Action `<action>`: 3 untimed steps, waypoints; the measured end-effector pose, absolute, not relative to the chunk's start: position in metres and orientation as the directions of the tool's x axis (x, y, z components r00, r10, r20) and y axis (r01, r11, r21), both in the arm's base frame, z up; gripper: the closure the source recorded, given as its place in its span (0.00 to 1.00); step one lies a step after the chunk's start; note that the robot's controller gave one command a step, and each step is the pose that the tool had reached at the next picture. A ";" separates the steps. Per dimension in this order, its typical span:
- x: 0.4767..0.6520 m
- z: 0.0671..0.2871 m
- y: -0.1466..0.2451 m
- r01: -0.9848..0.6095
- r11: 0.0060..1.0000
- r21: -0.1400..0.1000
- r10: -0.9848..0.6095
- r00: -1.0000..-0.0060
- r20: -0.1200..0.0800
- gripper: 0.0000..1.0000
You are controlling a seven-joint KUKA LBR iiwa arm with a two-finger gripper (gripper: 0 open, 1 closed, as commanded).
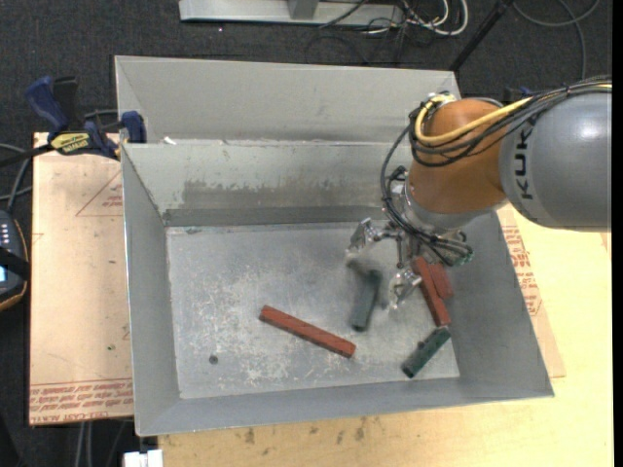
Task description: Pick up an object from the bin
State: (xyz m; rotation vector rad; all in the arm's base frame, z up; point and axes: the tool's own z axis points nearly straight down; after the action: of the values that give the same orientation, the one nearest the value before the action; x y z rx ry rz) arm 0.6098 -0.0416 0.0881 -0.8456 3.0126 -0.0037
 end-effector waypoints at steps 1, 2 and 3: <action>0.606 0.083 -0.041 -0.526 0.851 -0.003 -0.526 -0.850 -0.011 1.00; 0.606 0.083 -0.041 -0.526 0.851 -0.003 -0.526 -0.851 -0.011 1.00; 0.577 0.083 -0.011 -0.640 0.768 -0.030 -0.641 -0.767 -0.026 1.00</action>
Offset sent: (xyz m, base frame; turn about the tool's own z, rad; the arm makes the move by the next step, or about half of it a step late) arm 0.0000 0.0000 0.0000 0.0000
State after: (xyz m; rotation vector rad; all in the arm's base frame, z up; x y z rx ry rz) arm 0.5766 -0.0109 0.0833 -1.0583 2.9215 -0.0299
